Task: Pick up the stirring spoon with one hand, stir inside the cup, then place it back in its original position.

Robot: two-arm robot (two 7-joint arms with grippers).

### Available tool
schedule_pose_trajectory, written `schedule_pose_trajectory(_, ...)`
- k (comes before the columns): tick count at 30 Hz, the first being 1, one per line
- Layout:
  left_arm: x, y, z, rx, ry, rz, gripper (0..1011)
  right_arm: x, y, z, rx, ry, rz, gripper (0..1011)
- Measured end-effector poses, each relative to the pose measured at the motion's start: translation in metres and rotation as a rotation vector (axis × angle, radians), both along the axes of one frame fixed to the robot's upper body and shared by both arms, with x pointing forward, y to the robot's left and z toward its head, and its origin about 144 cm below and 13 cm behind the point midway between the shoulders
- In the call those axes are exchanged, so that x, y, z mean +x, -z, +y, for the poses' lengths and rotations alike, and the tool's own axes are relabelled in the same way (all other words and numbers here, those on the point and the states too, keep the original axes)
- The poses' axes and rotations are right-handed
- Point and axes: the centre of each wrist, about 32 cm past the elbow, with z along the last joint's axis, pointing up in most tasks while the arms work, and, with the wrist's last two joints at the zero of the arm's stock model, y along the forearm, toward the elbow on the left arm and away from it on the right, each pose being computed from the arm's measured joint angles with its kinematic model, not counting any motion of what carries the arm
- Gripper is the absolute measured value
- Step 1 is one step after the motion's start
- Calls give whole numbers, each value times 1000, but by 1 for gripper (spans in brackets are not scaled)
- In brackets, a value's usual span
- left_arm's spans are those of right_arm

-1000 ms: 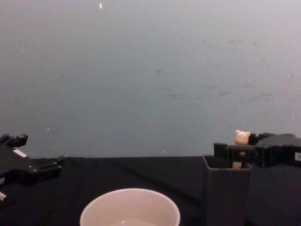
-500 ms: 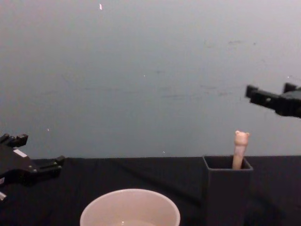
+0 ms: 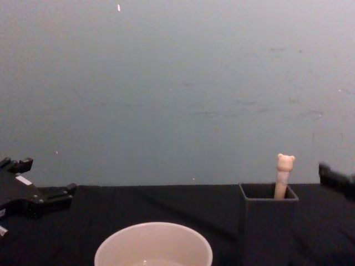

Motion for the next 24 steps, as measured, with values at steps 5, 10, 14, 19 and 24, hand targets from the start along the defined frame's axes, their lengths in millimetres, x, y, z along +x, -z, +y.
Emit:
schedule_pose_trajectory(5, 0, 0, 0, 0, 0, 0, 1001, -6, 15, -3, -32, 5, 59, 1002)
schedule_pose_trajectory(10, 0, 0, 0, 0, 0, 0, 1001, -5, 21, -4, -38, 13, 86, 1002)
schedule_pose_trajectory(14, 0, 0, 0, 0, 0, 0, 1001, -4, 21, -5, -37, 13, 88, 1002)
schedule_pose_trajectory(19, 0, 0, 0, 0, 0, 0, 1001, -4, 21, -4, -38, 13, 87, 1002)
schedule_pose_trajectory(24, 0, 0, 0, 0, 0, 0, 1001, -4, 21, -4, -39, 13, 86, 1002)
